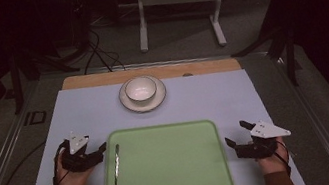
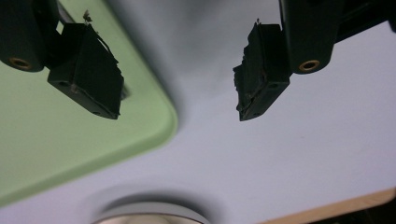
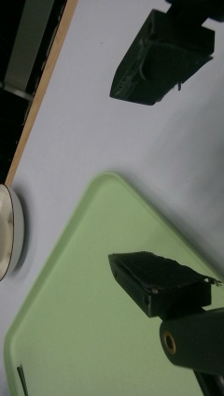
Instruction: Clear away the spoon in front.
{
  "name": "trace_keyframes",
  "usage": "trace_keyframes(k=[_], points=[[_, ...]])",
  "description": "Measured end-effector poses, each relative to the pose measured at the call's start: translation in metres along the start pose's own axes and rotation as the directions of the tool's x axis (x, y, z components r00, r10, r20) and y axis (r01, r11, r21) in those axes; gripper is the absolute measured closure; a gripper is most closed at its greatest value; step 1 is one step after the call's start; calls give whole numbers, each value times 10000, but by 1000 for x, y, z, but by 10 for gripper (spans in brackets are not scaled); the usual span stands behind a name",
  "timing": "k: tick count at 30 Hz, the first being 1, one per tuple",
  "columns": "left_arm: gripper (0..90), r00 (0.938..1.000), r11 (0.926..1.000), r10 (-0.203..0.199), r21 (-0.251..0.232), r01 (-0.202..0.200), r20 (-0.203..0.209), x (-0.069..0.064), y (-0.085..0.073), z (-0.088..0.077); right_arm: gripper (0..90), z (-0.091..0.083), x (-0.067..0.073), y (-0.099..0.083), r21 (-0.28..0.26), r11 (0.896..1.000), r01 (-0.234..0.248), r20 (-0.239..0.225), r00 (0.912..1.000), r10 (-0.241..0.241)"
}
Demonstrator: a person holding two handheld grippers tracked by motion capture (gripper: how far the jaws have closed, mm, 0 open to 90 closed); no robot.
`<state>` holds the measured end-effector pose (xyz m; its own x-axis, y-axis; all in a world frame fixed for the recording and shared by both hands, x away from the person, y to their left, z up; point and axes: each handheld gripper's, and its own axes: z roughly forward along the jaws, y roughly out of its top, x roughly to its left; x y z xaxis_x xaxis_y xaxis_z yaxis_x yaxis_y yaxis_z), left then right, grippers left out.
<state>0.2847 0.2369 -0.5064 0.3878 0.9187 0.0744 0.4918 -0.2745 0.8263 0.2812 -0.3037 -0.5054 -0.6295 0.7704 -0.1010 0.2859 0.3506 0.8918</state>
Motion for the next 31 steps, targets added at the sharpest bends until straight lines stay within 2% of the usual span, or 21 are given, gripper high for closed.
trace_keyframes(k=[4, 7, 17, 24, 31], points=[[324, 9996, 9993, -79, -375, 69, -264, 7, -1, -10, 170, -1, -1, 0, -65, 10000, -41, 41, 10000, 42], [329, 9996, 9980, -67, -629, 50, -263, 12, -2, -18, 170, -2, -2, 0, -129, 9999, -56, 97, 9999, 57], [346, 9979, 9939, -125, -1100, 54, -639, 23, -11, -39, 170, -7, -6, 0, -309, 9993, -211, 212, 9995, 218], [355, 9961, 9935, -242, -1129, 145, -854, 29, -19, -46, 170, -9, -8, -1, -432, 9987, -273, 274, 9992, 285], [360, 9908, 9959, -389, -862, 278, -1295, 40, -29, -43, 170, -9, -9, -1, -390, 9987, -335, 271, 9990, 345]])
